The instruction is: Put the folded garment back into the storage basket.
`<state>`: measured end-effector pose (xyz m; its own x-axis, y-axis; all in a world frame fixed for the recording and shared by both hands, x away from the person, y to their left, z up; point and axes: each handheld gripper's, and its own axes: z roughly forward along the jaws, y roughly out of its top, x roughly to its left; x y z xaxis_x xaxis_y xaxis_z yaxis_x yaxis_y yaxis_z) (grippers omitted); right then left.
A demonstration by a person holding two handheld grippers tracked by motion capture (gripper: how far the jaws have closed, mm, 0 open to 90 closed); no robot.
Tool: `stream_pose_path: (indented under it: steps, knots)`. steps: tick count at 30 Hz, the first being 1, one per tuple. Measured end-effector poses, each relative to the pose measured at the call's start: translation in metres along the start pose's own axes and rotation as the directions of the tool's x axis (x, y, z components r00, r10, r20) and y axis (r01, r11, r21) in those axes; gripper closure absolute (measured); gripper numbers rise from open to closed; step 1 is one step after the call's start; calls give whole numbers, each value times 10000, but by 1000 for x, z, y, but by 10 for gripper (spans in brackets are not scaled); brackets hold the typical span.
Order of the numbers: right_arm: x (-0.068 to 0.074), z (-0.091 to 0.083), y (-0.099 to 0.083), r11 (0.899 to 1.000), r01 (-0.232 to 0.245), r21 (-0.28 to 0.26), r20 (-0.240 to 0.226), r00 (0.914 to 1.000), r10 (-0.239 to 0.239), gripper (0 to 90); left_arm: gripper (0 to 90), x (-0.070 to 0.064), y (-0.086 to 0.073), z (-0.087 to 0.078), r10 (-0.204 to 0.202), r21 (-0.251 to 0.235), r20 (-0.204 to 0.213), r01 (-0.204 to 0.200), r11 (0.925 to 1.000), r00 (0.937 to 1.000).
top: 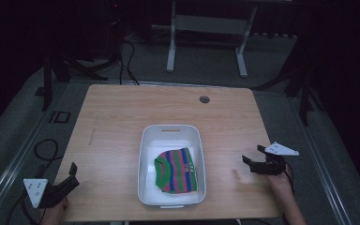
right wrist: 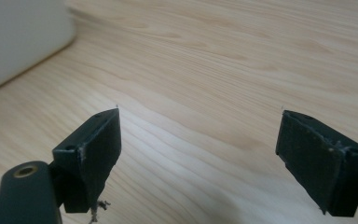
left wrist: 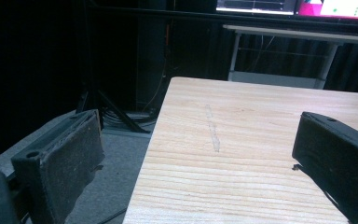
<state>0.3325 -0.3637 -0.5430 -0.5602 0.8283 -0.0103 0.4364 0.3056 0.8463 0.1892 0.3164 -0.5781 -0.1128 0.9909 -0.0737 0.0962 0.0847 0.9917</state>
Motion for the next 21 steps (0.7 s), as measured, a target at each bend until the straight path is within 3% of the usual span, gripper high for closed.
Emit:
stream_pose_path:
  steps: [4,7,11,15,17,18,21]
  knots:
    - [-8,-13,-13,9987,-489,-141,833,9953,499,140,22,0,0,0,-6,12,-5,6,10000,10000]
    - [-12,-21,-20,9964,-807,-277,1161,9897,834,140,22,0,0,0,6,18,-5,-6,10000,10000]
    - [-15,-29,-30,9916,-1116,-649,1876,9746,1220,140,22,0,0,0,11,12,-11,-11,10000,10000]
    - [-18,-38,-34,9829,-1464,-1118,2265,9593,1686,140,22,0,0,0,1,5,-8,-1,10000,10000]
    - [-19,-38,-35,9822,-1510,-1116,2312,9573,1734,140,22,0,0,0,-1,3,-4,1,10000,10000]
    - [-21,-41,-38,9803,-1583,-1177,2576,9486,1841,140,22,0,0,0,-7,2,-5,7,10000,10000]
    - [-23,-44,-42,9780,-1679,-1240,2873,9373,1973,140,22,0,0,0,-16,-2,-4,16,10000,10000]
